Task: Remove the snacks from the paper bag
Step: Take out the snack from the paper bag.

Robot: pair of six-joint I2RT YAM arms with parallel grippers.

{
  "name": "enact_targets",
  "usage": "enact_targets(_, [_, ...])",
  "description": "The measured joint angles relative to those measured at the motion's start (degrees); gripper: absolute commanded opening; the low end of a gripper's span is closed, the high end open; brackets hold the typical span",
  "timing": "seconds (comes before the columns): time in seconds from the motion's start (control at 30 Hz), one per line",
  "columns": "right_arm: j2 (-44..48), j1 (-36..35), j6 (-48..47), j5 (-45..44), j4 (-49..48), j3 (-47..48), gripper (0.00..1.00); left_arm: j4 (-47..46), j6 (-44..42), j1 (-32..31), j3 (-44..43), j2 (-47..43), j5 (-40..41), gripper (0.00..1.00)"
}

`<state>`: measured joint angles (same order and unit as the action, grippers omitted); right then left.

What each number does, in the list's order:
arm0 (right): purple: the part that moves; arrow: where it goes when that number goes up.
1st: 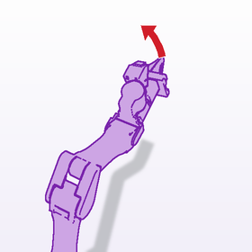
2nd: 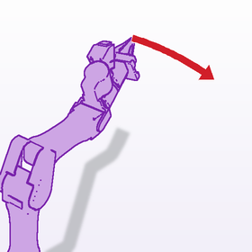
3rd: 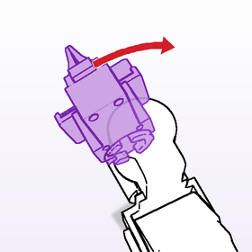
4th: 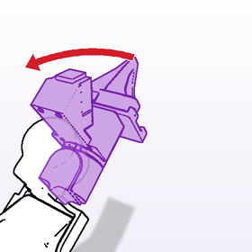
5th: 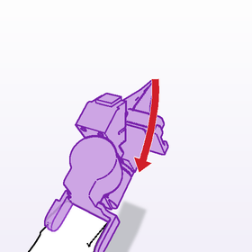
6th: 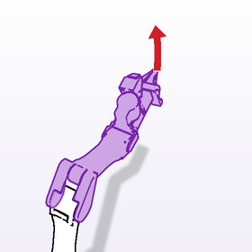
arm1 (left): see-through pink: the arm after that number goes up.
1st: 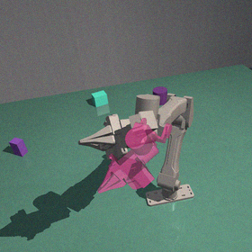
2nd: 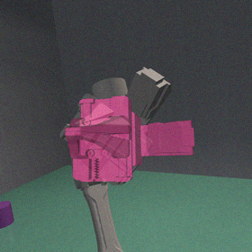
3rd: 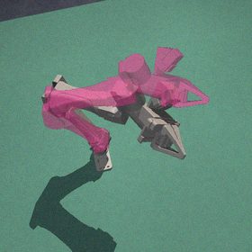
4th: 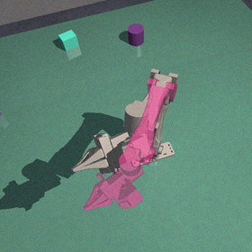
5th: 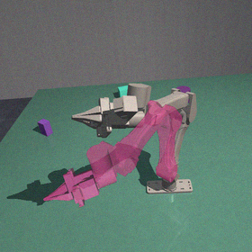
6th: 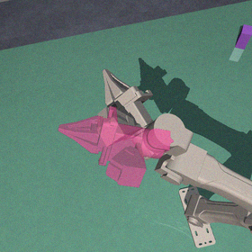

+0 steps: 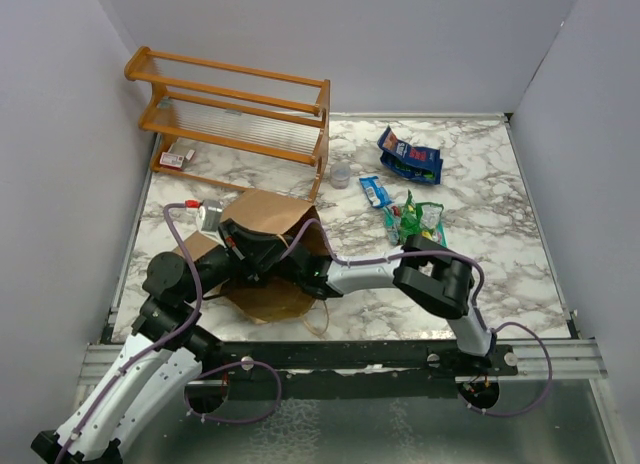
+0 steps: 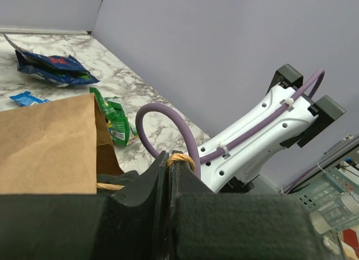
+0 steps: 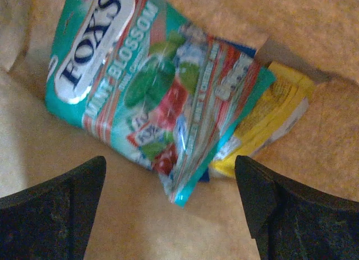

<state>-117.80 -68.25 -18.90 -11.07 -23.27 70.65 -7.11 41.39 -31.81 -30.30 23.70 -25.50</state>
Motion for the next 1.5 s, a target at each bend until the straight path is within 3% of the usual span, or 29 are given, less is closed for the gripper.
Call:
enact_targets(0.37, [-11.8,0.0,0.7,-2.7,-4.0,11.7,0.99,-0.9,0.8,0.5,0.0,1.4,0.0,0.00])
enact_targets(0.5, [-13.4,0.0,2.3,-3.4,-4.3,13.7,0.94,0.1,0.7,0.5,-0.1,1.0,0.1,0.00])
enact_targets(0.6, [-14.4,0.0,3.0,-4.0,-4.7,14.5,0.85,1.0,0.7,0.5,-0.2,0.0,0.2,0.00])
enact_targets(0.87, [-17.6,0.8,3.8,-4.5,-4.9,18.2,0.29,2.4,0.5,0.2,-1.7,-1.6,0.0,0.00])
enact_targets(1.03, [-17.1,1.2,3.8,-4.0,-3.2,18.6,0.02,4.0,-0.1,0.2,-1.7,-2.3,0.5,0.00])
enact_targets(1.23, [-12.8,1.2,4.8,-1.2,4.5,17.1,0.01,4.4,-0.9,0.2,-1.7,-3.8,3.1,0.00])
enact_targets(1.5, [-3.8,-0.3,8.4,3.2,9.9,7.8,0.01,4.6,-1.2,-0.2,-1.7,-4.5,7.5,0.00])
